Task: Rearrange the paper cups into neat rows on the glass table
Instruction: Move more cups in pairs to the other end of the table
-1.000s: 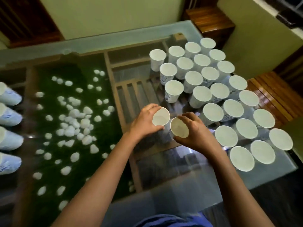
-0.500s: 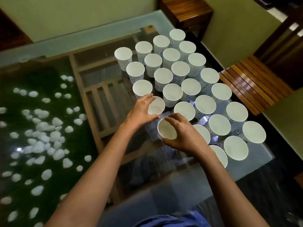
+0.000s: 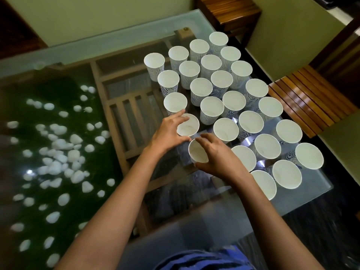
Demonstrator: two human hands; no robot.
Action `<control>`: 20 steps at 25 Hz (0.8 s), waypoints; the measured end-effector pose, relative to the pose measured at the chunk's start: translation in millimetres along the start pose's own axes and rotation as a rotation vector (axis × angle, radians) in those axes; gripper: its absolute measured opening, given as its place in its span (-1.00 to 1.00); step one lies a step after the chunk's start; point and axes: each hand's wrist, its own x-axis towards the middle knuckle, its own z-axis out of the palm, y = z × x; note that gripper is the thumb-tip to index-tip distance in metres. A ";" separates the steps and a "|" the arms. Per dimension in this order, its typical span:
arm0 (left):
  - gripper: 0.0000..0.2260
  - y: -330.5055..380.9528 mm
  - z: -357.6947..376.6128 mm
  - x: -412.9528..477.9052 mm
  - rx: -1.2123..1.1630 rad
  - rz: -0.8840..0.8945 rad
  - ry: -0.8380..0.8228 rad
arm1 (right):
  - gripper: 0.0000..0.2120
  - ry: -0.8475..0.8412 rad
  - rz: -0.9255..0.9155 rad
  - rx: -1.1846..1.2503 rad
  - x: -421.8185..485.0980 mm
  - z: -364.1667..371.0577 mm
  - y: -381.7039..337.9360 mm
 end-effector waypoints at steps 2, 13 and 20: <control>-0.37 -0.6 -0.9 -3.5 0.006 0.016 0.004 | -0.38 0.008 -0.005 0.013 -2.4 -1.4 -3.6; -0.65 -52.7 -31.4 -110.2 0.024 -0.040 0.130 | -0.48 0.046 -0.070 0.075 -8.6 32.8 -90.2; -0.69 -135.7 -100.8 -304.3 0.041 -0.363 0.283 | -0.50 -0.197 -0.349 0.107 1.5 103.0 -247.5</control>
